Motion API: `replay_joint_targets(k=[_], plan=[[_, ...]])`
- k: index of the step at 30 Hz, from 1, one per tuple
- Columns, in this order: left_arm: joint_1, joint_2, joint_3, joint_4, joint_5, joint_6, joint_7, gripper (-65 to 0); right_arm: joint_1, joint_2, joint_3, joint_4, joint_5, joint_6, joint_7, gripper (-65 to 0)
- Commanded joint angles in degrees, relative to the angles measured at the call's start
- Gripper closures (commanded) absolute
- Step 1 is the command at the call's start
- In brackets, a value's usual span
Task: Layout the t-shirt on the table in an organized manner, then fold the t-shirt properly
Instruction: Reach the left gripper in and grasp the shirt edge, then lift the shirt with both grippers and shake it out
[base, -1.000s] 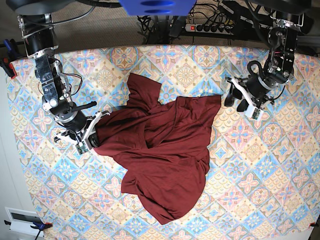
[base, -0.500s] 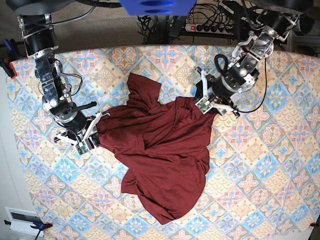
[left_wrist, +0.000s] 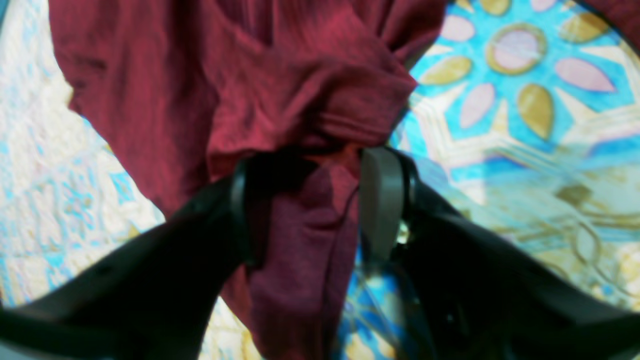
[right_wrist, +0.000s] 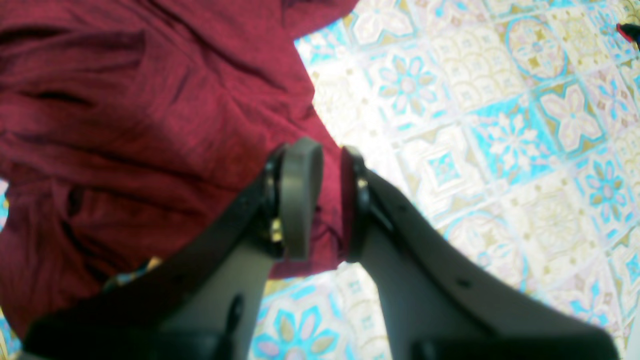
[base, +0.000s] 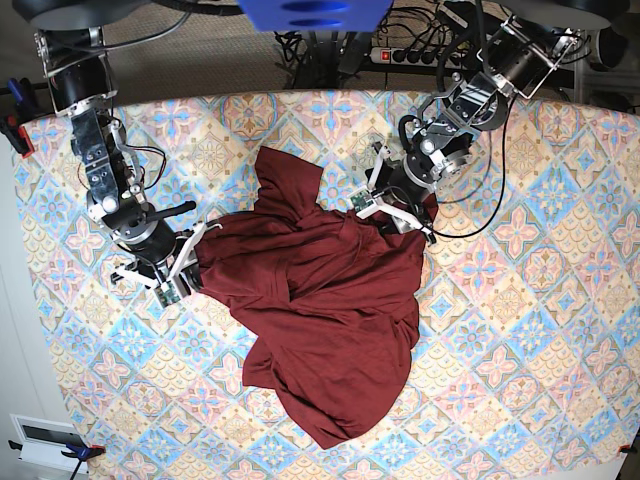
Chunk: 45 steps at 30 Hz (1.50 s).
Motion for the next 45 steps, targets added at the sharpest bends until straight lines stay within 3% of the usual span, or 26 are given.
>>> replay_joint_targets(k=[1,4,5,12,16,19,24,31,33,36,45], plan=[[0.02,-0.85,-0.25,-0.68,1.98,-0.55,4.62,-18.7,1.10,0.62,-0.12,1.20,-0.06,-0.11,1.39,-10.3],[0.37,-0.85,-3.07,1.26,1.19,-0.55,4.62,-2.0,1.10,0.62,-2.41,1.20,-0.06,-0.11,1.39,-10.3],[0.64,0.03,-5.44,2.75,-0.13,-0.46,4.62,0.0,1.10,0.62,-3.29,1.20,-0.06,-0.11,1.39,-10.3],[7.23,2.58,-26.36,12.07,-18.77,-0.55,4.98,0.0,6.37,0.27,-11.20,0.58,-0.06,-0.11,1.21,-10.3],[9.17,2.40,-31.55,12.60,-27.91,-0.64,6.29,0.0,10.94,0.27,-17.62,0.58,-0.06,-0.11,1.12,-10.9],[9.43,2.40,-34.10,12.51,-32.74,-0.81,9.72,0.0,14.81,0.27,-22.89,0.06,0.02,-0.11,1.12,-15.4],[10.31,2.31,-34.98,12.42,-33.80,-0.81,10.51,0.0,22.28,-1.75,-32.39,-7.50,0.02,-0.02,1.12,-23.9],[11.28,2.31,-34.80,12.51,-33.80,-0.81,10.60,0.0,27.82,-6.59,-41.53,-17.61,0.02,0.24,1.56,-24.2],[11.89,2.31,-34.80,12.51,-33.80,-0.81,10.51,0.0,28.61,-6.94,-42.50,-18.67,0.02,0.68,1.56,-24.2],[11.98,2.31,-34.80,12.60,-33.71,-0.81,10.60,0.0,29.76,-7.03,-42.94,-19.28,0.82,5.08,1.65,-24.1],[11.98,2.31,-34.63,12.51,-33.71,-0.90,10.60,0.0,33.80,-8.08,-42.94,-26.32,7.67,6.13,5.69,-24.2]])
